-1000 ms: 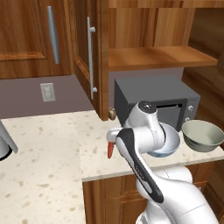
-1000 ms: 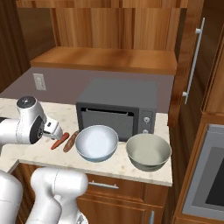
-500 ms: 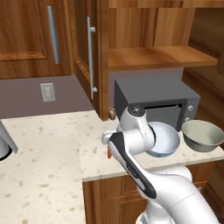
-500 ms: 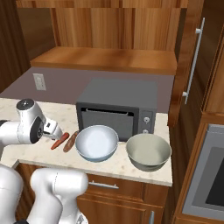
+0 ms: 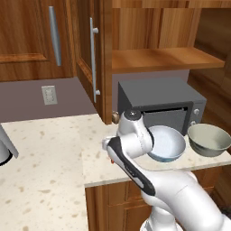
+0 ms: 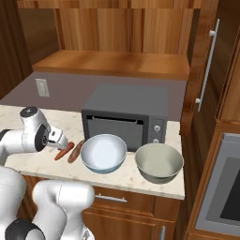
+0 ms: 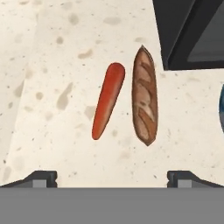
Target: Pick both bowls and place them on the counter. Then place the carrot in one bowl and place the baguette in the other bowl.
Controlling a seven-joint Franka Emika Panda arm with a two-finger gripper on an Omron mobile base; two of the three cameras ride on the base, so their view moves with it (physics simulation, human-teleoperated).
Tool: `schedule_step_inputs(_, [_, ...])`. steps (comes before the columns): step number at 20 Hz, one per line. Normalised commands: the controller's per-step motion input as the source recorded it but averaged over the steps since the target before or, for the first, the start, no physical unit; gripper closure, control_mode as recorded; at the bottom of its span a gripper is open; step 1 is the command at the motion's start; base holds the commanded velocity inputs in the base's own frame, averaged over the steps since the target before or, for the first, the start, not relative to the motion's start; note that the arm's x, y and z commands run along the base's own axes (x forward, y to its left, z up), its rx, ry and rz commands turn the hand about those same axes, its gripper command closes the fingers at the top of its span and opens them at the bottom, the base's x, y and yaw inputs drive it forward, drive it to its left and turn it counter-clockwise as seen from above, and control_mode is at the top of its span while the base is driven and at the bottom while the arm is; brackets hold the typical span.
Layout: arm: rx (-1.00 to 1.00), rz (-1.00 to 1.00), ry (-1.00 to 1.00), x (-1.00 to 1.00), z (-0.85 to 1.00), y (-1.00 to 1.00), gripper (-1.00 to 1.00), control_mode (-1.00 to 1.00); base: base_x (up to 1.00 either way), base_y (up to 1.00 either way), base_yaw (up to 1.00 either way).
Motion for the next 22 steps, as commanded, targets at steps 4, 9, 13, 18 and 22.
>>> schedule_step_inputs(4, [0.0, 0.0, 0.03, 0.22, -0.2, 0.01, -1.0, -1.0, 0.0, 0.0, 0.0])
schedule_step_inputs(9, [0.0, 0.0, 0.05, 0.26, -0.26, 0.06, -1.0, -1.0, 0.0, 0.0, 0.0])
schedule_step_inputs(13, [0.0, 0.0, 0.04, 0.27, -0.28, 0.04, -1.0, -1.0, 0.0, 0.0, 0.0])
schedule_step_inputs(18, [0.0, 0.0, 0.01, 0.27, -0.19, 0.03, -1.0, -1.0, 0.0, 0.0, 0.0])
schedule_step_inputs(22, [0.0, 0.0, 0.0, 0.27, -0.15, 0.04, -1.0, -1.0, 0.0, 0.0, 0.0])
